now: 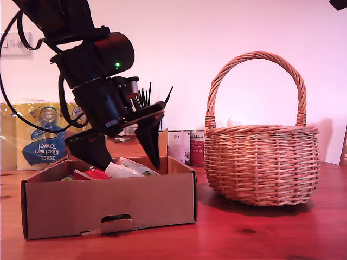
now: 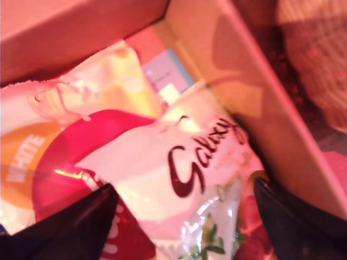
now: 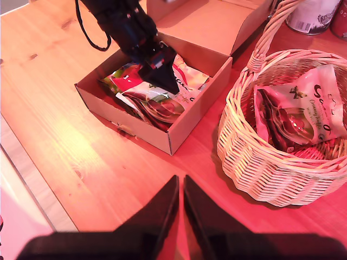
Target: Move the bags of Easter eggs from the cardboard box on the left into the woven basket on the right side.
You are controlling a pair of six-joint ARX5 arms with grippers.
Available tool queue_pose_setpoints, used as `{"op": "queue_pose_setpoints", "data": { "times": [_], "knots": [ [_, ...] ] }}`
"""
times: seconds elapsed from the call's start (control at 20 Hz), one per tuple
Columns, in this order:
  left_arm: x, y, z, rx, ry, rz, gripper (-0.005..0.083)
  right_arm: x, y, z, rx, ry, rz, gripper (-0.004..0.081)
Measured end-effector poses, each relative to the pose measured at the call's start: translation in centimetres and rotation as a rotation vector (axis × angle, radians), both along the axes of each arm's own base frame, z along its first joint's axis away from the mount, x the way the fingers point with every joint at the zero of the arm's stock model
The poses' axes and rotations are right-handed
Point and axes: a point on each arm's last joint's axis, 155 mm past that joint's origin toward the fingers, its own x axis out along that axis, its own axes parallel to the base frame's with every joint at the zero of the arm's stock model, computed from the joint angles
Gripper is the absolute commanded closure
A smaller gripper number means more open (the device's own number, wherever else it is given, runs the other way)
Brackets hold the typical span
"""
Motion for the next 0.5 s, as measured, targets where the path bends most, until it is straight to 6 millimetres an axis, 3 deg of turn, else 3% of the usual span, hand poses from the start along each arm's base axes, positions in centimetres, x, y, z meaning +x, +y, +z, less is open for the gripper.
{"op": "queue_pose_setpoints", "data": {
  "times": [0.3,0.5],
  "knots": [
    [-2.4,-2.8,-0.8,-0.011,0.035,-0.082,0.0054,0.0,0.0,0.0,0.0,0.0,0.0,0.0783],
    [-3.0,-3.5,-1.6,0.0,0.062,-0.101,0.0223,0.0,0.0,0.0,0.0,0.0,0.0,0.0783]
  ]
}}
